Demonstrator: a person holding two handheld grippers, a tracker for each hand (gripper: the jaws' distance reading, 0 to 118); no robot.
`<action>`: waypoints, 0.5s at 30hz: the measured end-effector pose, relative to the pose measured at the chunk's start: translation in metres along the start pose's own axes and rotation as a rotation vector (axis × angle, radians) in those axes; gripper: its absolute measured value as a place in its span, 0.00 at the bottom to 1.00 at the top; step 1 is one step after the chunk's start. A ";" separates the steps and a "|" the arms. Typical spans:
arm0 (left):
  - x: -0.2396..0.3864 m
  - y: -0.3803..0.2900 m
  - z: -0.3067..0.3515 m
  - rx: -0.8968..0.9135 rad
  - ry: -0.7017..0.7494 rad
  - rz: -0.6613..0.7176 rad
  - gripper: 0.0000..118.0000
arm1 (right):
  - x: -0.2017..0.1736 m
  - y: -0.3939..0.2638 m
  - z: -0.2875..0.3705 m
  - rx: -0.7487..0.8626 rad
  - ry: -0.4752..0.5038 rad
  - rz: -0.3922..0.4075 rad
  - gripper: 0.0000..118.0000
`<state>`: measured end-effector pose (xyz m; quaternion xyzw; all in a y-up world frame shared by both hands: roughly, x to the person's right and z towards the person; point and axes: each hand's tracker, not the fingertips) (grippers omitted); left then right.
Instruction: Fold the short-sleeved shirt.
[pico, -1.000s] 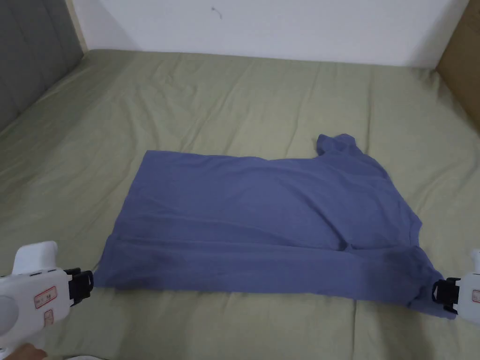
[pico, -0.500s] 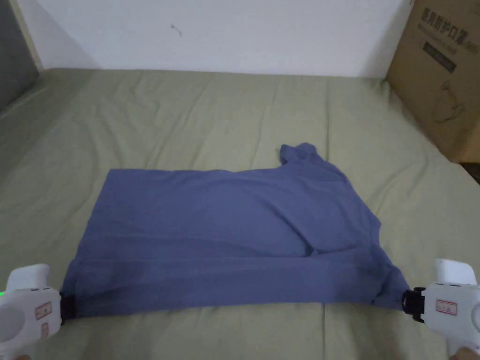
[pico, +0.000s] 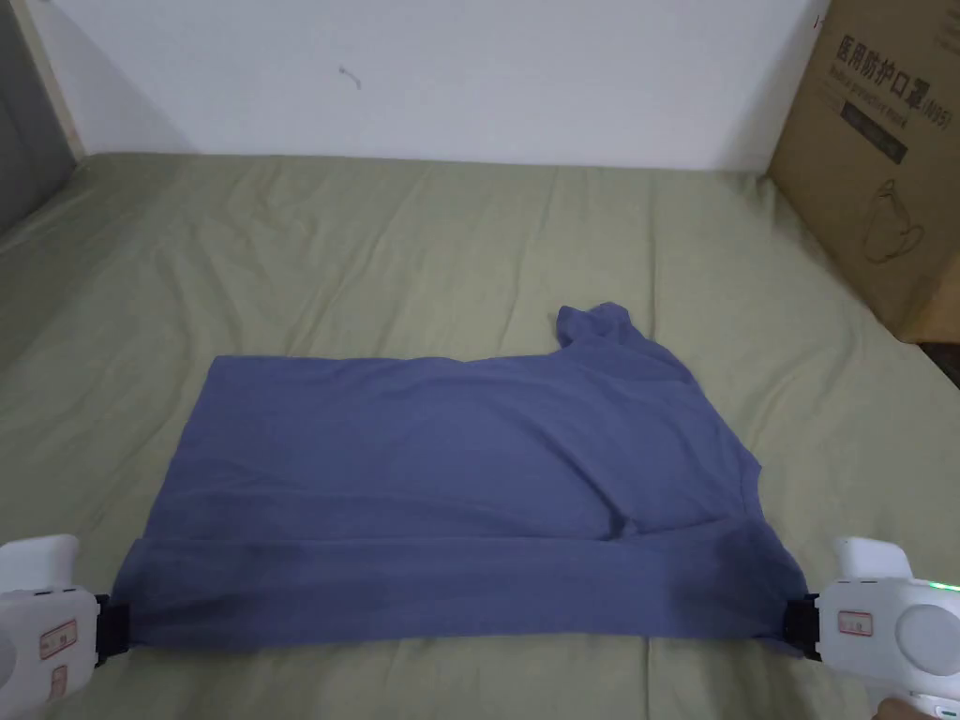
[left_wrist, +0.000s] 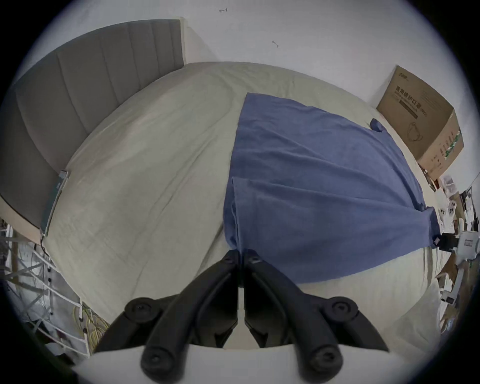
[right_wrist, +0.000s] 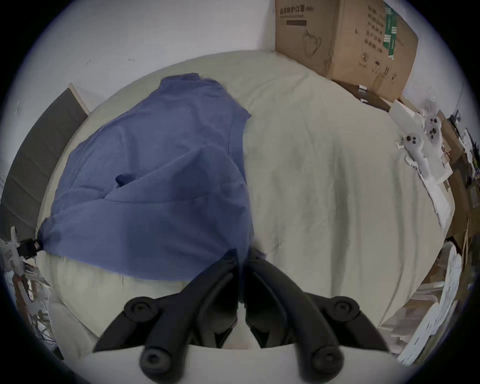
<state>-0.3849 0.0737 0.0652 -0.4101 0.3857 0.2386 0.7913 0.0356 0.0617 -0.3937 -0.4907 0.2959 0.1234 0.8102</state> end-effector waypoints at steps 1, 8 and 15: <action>0.004 0.005 0.003 0.002 0.000 -0.012 0.01 | 0.005 0.004 0.005 0.000 0.017 -0.017 0.01; 0.000 0.010 0.031 0.048 0.005 -0.056 0.01 | 0.003 0.015 0.052 0.050 0.052 0.043 0.01; -0.011 -0.007 0.049 0.033 0.024 -0.069 0.01 | 0.004 -0.014 0.079 0.017 0.061 0.092 0.01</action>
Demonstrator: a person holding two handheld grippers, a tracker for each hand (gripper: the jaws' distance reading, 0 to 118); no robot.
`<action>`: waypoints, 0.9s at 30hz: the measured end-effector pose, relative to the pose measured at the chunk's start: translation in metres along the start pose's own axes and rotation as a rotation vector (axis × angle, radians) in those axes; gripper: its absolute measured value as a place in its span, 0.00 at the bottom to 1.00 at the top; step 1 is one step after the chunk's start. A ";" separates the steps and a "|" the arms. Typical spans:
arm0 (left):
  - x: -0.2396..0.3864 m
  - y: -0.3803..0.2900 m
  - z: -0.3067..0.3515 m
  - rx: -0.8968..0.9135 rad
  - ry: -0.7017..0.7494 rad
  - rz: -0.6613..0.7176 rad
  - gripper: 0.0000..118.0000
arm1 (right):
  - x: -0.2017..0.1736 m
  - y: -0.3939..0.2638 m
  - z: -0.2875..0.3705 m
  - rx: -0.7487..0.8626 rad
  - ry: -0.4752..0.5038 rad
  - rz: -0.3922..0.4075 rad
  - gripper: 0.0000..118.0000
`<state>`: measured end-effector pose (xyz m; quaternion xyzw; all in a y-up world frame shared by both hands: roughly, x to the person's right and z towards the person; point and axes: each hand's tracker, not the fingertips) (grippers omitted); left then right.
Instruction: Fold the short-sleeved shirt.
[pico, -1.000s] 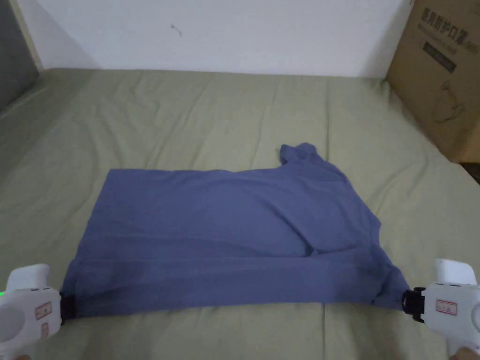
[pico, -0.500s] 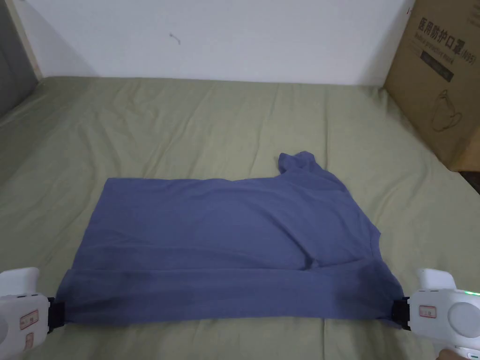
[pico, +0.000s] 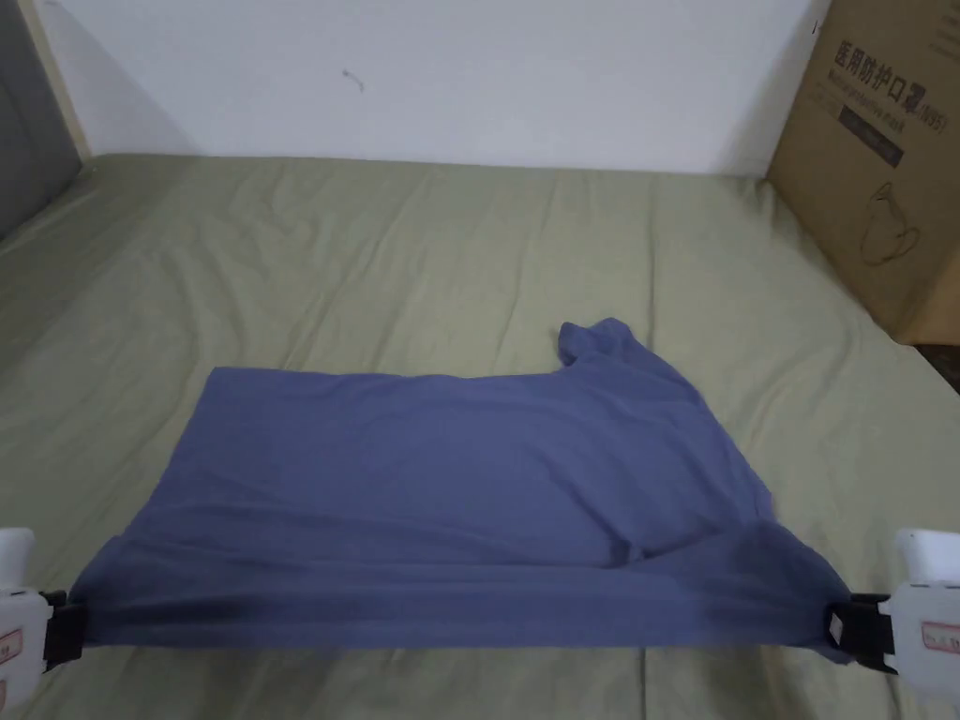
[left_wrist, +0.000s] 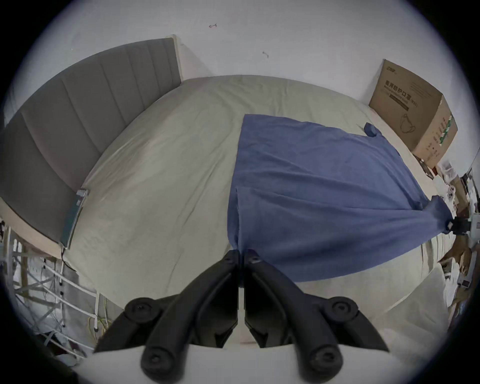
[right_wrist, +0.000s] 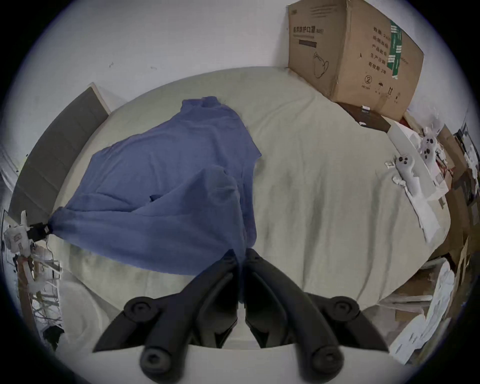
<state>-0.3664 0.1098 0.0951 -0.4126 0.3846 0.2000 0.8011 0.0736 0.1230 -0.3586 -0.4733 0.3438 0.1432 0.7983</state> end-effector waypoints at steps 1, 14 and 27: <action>-0.002 -0.008 0.000 -0.015 0.010 -0.004 0.01 | -0.001 -0.011 0.001 -0.015 0.002 0.001 0.01; 0.008 -0.019 -0.001 -0.041 0.059 0.008 0.86 | -0.012 -0.028 -0.012 -0.081 -0.063 0.034 0.57; 0.076 0.053 -0.014 0.066 -0.045 -0.048 0.00 | -0.040 0.060 -0.052 0.006 0.002 -0.017 0.00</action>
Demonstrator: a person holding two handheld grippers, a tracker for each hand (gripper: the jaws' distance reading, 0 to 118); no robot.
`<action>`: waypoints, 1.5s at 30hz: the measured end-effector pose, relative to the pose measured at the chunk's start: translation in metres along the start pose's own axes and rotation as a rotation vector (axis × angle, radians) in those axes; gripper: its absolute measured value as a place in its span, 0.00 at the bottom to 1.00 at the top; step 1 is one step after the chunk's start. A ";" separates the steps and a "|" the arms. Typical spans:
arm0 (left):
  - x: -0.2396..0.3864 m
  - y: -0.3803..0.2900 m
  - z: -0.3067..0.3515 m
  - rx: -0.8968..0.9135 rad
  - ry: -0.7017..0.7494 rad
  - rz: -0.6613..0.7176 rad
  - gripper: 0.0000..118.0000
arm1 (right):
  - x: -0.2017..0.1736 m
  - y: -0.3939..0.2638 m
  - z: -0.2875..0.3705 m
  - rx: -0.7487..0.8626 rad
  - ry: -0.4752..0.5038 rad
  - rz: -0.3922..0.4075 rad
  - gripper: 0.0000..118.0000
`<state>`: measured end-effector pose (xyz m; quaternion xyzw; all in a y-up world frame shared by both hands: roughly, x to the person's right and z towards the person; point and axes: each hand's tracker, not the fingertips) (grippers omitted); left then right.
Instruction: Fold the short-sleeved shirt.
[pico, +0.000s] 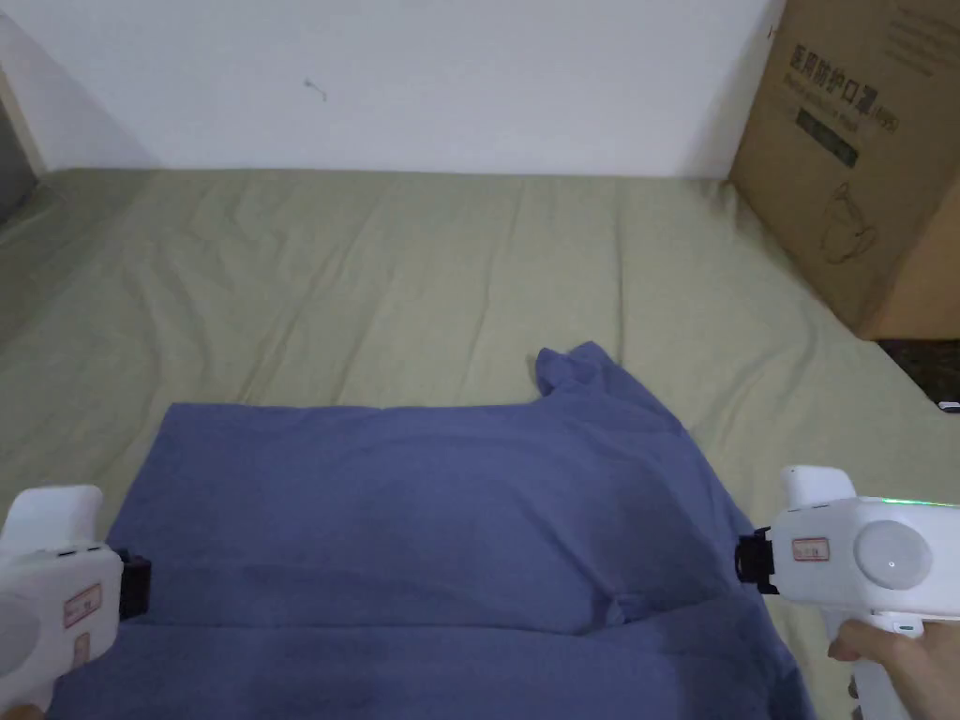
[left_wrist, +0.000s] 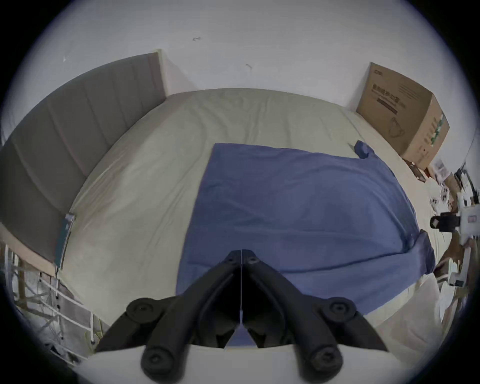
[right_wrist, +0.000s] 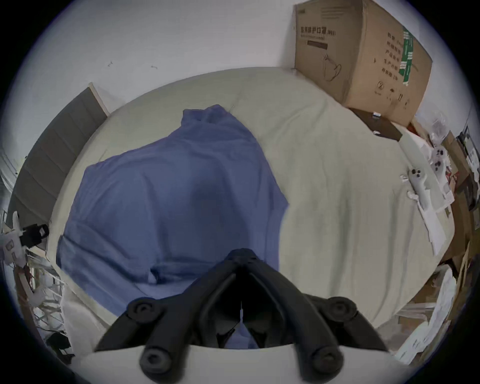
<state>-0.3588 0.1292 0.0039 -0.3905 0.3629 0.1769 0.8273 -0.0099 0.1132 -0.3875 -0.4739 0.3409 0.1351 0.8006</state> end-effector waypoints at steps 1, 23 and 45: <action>0.004 0.003 -0.005 -0.002 0.007 -0.009 0.00 | 0.002 0.006 -0.006 0.008 0.001 -0.011 0.00; 0.010 0.073 -0.113 -0.092 -0.026 -0.003 0.00 | 0.011 0.187 -0.198 -0.101 -0.060 0.021 0.61; -0.056 0.168 -0.193 -0.058 0.010 0.157 0.38 | 0.008 0.194 -0.174 -0.049 -0.042 0.068 0.01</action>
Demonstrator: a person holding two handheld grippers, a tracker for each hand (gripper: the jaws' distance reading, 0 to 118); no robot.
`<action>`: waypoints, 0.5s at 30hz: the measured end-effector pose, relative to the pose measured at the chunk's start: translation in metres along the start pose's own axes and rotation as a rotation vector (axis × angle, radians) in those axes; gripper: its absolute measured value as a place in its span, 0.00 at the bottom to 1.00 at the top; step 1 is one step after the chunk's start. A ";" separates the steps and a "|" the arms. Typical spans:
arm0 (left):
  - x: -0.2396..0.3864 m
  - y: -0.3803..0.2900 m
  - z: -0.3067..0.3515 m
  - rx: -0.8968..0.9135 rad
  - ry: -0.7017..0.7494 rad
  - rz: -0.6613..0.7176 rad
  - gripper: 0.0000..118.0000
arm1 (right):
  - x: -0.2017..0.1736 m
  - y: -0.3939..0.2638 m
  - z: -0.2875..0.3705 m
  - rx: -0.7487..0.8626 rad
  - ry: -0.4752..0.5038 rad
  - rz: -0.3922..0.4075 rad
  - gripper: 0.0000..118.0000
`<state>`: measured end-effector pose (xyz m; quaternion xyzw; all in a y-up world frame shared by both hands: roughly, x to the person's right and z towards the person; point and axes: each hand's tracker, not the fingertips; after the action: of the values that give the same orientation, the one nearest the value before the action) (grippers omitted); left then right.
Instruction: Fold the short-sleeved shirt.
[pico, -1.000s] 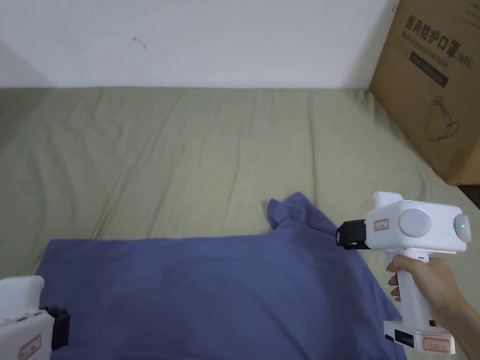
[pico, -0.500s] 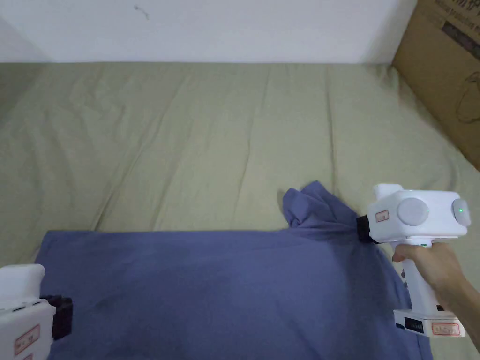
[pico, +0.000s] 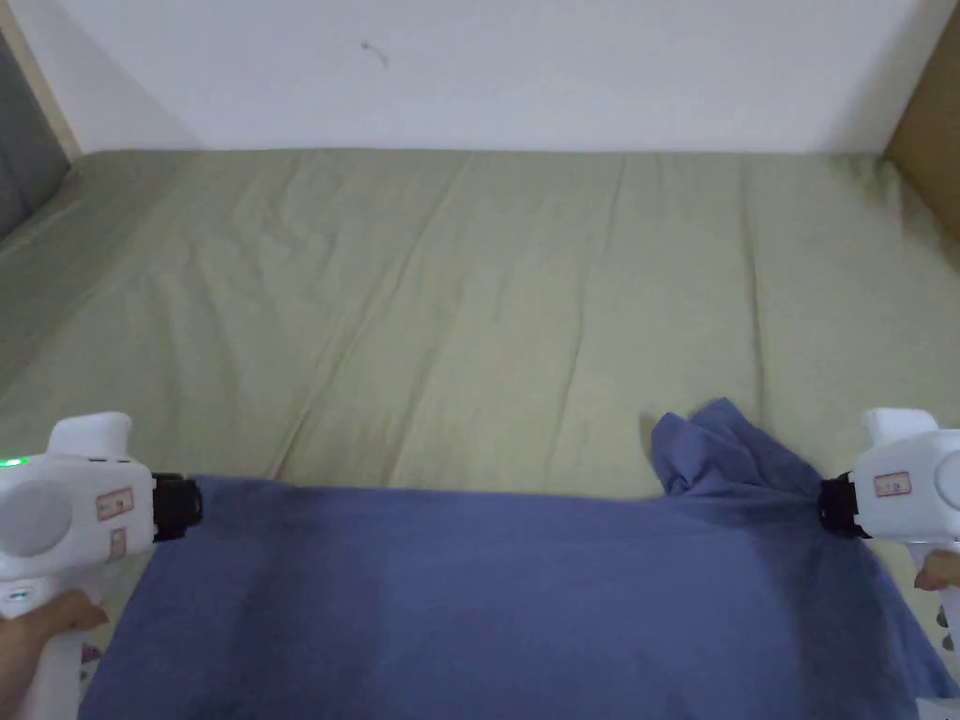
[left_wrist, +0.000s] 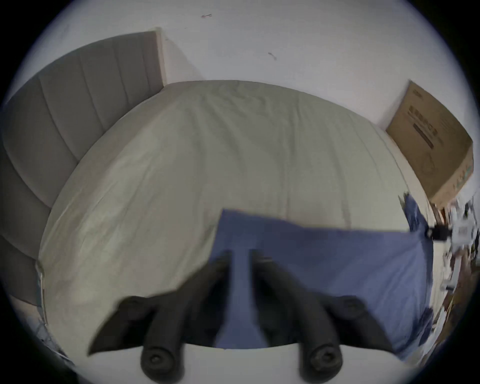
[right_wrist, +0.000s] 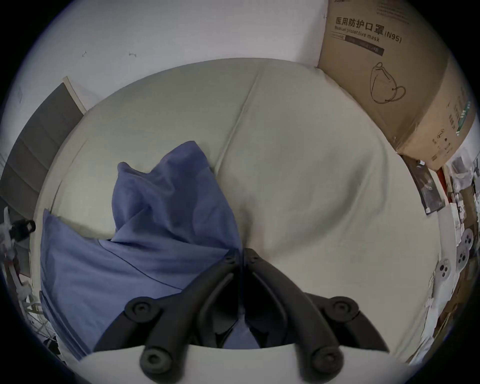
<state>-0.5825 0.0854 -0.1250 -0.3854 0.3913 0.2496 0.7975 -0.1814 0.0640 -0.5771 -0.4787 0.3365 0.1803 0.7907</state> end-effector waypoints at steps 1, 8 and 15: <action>-0.004 0.008 -0.011 -0.018 -0.005 -0.014 0.66 | 0.000 0.000 0.000 -0.001 0.004 -0.016 0.01; -0.004 0.019 -0.066 -0.106 0.014 -0.034 0.92 | 0.001 0.000 -0.001 -0.002 0.016 -0.023 0.01; 0.001 0.011 -0.061 -0.057 0.042 -0.145 0.00 | -0.003 -0.001 0.000 -0.010 0.021 -0.015 0.01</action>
<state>-0.6159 0.0422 -0.1552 -0.4403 0.3719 0.1942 0.7938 -0.1831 0.0636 -0.5743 -0.4870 0.3402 0.1714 0.7860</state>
